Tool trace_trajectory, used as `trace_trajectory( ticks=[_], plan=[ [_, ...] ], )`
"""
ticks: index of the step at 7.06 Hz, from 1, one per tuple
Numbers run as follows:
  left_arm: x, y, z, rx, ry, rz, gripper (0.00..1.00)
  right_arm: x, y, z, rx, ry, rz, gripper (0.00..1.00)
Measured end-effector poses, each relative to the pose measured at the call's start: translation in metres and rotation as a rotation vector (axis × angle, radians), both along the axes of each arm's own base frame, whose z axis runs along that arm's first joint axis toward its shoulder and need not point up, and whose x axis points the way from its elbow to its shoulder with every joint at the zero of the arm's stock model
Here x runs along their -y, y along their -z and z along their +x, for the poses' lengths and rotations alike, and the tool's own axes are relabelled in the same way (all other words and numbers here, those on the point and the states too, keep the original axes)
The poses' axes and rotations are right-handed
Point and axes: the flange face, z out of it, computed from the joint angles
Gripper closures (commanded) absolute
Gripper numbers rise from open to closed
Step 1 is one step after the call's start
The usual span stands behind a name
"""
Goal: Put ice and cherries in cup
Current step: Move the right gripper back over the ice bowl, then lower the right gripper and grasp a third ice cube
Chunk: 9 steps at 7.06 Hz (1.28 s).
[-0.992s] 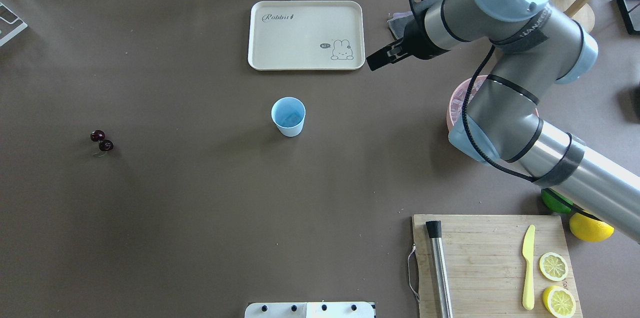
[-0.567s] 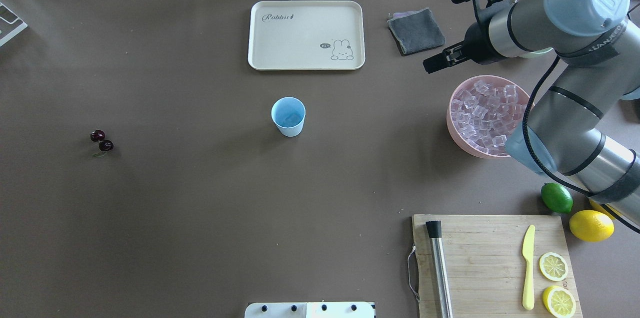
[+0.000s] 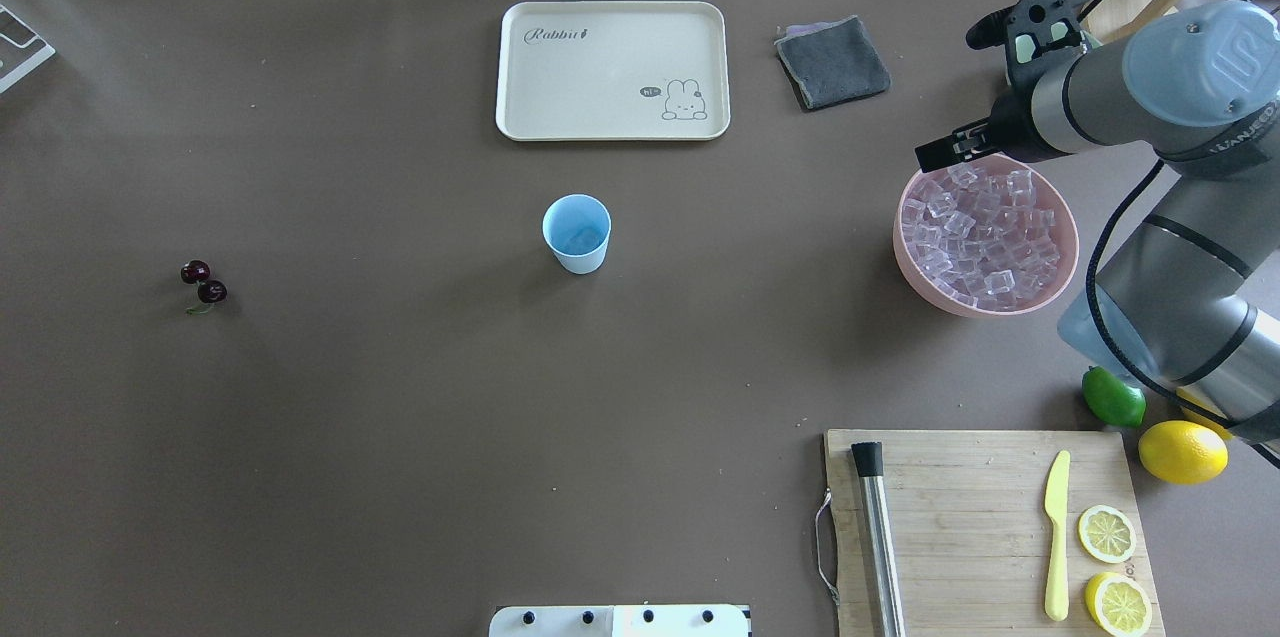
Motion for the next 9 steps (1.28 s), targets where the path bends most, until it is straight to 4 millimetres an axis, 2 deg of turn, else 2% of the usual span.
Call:
trace_trajectory(
  ticks=[3, 5, 9],
  plan=[
    [0.004, 0.004, 0.005, 0.004, -0.008, 0.014, 0.02, -0.014, -0.027, -0.009, -0.022, 0.01, -0.051, 0.12],
    [0.009, 0.007, 0.009, 0.005, -0.015, 0.03, 0.02, -0.025, -0.032, -0.02, -0.019, 0.041, -0.07, 0.09],
    [0.011, 0.018, 0.011, 0.003, -0.017, 0.057, 0.02, -0.048, -0.039, -0.044, 0.032, 0.006, -0.207, 0.1]
  ],
)
